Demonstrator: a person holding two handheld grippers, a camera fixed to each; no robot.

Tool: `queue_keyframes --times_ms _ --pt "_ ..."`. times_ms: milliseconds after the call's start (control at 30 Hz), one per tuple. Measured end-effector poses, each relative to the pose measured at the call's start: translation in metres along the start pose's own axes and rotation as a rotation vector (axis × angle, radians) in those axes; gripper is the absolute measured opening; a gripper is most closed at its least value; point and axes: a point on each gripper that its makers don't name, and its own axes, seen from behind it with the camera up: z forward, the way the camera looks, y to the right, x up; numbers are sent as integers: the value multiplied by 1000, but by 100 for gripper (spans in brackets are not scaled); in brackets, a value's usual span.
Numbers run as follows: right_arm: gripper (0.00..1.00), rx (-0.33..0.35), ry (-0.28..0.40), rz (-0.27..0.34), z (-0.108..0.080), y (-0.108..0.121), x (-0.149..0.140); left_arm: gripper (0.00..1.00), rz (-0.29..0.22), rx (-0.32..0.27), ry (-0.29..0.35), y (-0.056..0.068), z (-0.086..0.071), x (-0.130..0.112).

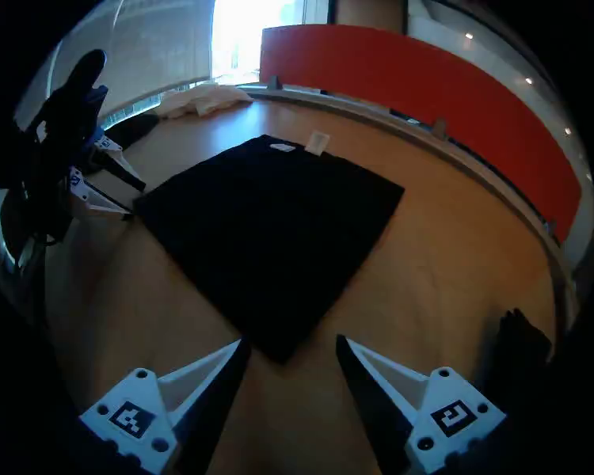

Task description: Fold towel

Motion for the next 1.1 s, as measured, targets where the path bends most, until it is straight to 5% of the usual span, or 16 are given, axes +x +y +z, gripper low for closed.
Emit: queue_keyframes --times_ms 367,833,1100 --pt "65 24 -9 7 1 -5 -5 72 8 2 2 2 1 0" --pt "27 59 -6 15 2 -16 -5 53 38 -21 -9 9 2 0" --pt "19 48 -9 21 2 -12 -5 43 36 -24 -20 8 2 0"
